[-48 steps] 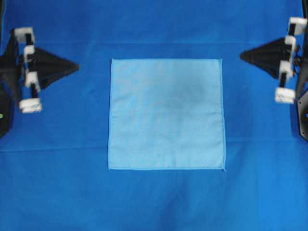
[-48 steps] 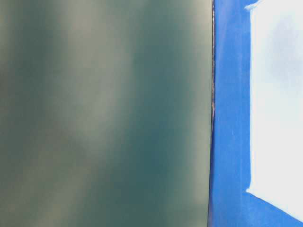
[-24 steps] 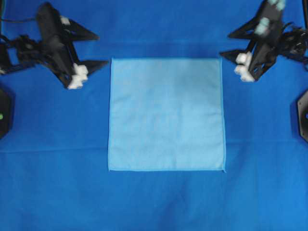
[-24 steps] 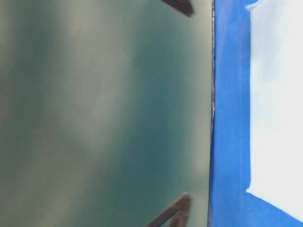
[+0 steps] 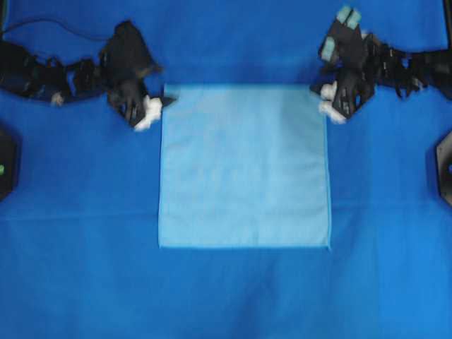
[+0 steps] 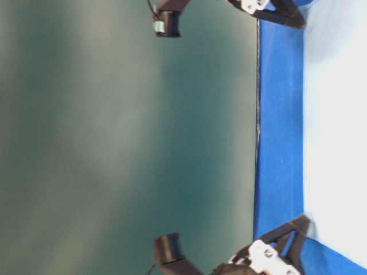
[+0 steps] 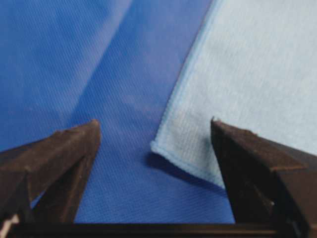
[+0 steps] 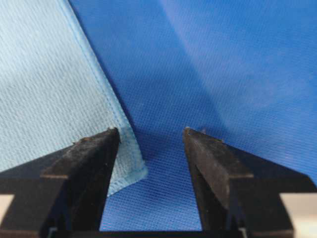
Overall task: Fold the light blue towel.
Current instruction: 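Move both grippers to the far corners of the light blue towel, then pinch the far left and far right towel corners with both grippers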
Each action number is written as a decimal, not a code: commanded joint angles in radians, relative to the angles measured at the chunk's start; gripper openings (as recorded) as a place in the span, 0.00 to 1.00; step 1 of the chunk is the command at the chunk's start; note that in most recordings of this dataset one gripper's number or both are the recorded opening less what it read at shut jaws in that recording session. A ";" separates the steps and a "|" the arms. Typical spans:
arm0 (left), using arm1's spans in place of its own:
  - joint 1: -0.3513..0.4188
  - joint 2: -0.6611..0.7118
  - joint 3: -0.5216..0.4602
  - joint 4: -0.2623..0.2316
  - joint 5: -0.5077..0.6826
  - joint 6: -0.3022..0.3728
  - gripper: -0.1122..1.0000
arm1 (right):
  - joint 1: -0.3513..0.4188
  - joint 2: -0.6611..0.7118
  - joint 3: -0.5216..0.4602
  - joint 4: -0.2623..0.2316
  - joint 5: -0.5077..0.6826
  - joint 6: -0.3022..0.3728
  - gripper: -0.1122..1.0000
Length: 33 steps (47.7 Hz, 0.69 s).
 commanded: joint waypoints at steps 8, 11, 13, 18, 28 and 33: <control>0.009 0.012 -0.025 -0.002 0.021 0.012 0.83 | -0.006 0.009 -0.011 0.000 -0.006 0.002 0.62; 0.009 0.012 -0.026 -0.002 0.038 0.012 0.78 | -0.006 0.009 -0.011 0.000 -0.005 -0.002 0.58; 0.009 0.012 -0.028 -0.002 0.057 0.014 0.73 | -0.006 0.009 -0.011 -0.003 -0.003 -0.005 0.54; 0.006 0.011 -0.028 0.002 0.089 0.017 0.47 | -0.003 0.009 -0.012 -0.017 -0.002 -0.005 0.28; -0.011 -0.002 -0.029 0.002 0.112 0.055 0.12 | -0.002 0.009 -0.018 -0.031 0.000 -0.005 0.10; -0.015 -0.023 -0.032 0.002 0.123 0.071 0.12 | -0.002 0.006 -0.023 -0.031 0.002 -0.005 0.10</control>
